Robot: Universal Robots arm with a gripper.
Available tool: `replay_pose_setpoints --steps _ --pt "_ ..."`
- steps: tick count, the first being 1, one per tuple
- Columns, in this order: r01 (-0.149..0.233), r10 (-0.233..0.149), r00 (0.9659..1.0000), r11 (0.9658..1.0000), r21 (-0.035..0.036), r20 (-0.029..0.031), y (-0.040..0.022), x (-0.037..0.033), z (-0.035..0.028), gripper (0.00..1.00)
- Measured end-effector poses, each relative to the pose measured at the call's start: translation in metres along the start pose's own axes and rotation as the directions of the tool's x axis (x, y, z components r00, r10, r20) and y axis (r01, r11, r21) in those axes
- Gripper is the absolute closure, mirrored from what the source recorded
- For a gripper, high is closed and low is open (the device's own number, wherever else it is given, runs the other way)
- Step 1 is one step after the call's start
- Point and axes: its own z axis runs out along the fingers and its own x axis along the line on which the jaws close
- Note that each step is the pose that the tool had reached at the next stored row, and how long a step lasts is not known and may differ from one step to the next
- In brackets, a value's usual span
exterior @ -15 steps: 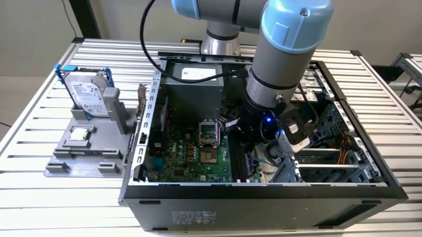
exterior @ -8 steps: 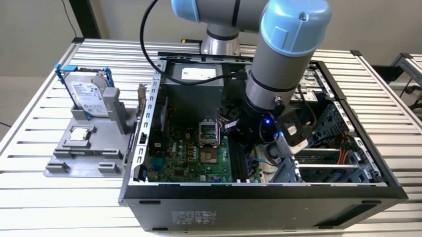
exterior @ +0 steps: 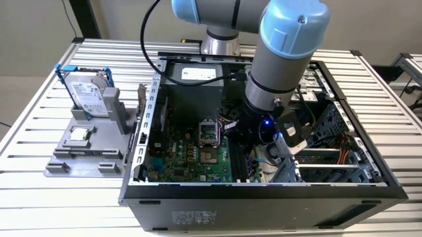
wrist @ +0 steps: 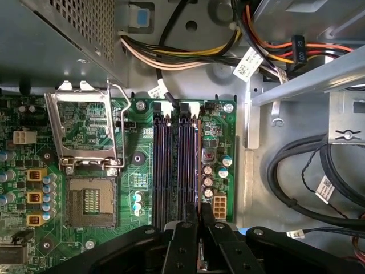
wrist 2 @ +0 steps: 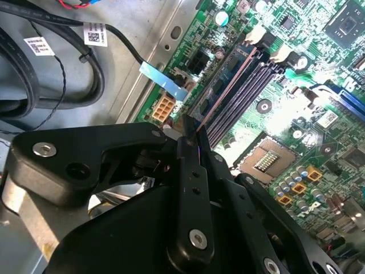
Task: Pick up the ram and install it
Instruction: 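Insert the ram into the slot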
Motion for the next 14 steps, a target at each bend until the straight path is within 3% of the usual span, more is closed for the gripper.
replay_pose_setpoints --steps 14 --pt "0.005 -0.005 1.0000 1.0000 -0.0003 -0.0011 0.0004 0.0001 0.0020 1.00"
